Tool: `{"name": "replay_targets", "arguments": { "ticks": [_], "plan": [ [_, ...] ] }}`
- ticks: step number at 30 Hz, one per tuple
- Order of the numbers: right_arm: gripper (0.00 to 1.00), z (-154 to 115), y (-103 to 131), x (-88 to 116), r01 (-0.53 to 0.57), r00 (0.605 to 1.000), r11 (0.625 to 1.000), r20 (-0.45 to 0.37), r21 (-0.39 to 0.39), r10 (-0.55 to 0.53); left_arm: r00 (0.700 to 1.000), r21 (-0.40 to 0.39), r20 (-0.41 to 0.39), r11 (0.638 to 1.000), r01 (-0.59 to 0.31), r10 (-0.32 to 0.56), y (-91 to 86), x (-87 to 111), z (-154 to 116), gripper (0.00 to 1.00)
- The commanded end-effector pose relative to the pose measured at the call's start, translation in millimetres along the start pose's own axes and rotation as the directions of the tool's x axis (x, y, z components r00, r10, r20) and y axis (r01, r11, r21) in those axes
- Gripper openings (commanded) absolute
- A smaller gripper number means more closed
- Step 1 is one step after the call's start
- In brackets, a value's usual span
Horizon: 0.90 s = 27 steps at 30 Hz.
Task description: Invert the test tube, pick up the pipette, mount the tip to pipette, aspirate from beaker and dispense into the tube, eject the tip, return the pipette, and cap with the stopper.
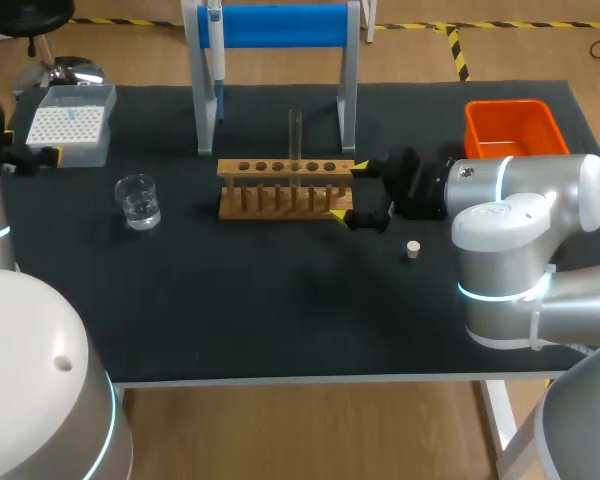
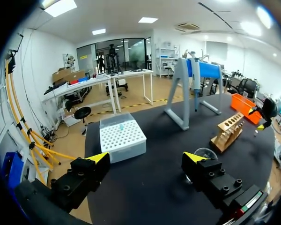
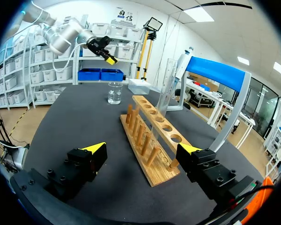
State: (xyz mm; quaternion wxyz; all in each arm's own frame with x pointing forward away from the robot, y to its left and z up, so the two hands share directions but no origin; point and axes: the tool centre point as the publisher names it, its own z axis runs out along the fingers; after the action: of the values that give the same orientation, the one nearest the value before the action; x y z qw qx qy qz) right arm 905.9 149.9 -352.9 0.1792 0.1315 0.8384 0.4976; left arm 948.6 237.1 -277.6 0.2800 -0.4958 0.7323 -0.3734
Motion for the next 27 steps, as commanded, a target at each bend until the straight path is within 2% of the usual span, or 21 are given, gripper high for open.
{"name": "replay_targets", "arguments": {
  "ticks": [1,9,27],
  "plan": [
    [1.00,0.6,-1.0,0.8,0.000,1.000,1.000,0.003,-0.004,0.000,1.000,-0.010,0.019,1.000,0.008,-0.008,-2.9,-5.7,25.0,1.00],
    [1.00,0.6,-1.0,0.8,0.000,1.000,1.000,0.003,-0.004,0.000,0.999,-0.019,0.043,0.999,0.027,-0.026,-1.6,-19.6,45.3,1.00],
    [1.00,0.6,-1.0,0.8,0.000,1.000,1.000,0.003,-0.004,0.000,0.993,-0.040,0.089,0.996,0.081,-0.077,-6.0,-38.1,84.4,1.00]
  ]
}}
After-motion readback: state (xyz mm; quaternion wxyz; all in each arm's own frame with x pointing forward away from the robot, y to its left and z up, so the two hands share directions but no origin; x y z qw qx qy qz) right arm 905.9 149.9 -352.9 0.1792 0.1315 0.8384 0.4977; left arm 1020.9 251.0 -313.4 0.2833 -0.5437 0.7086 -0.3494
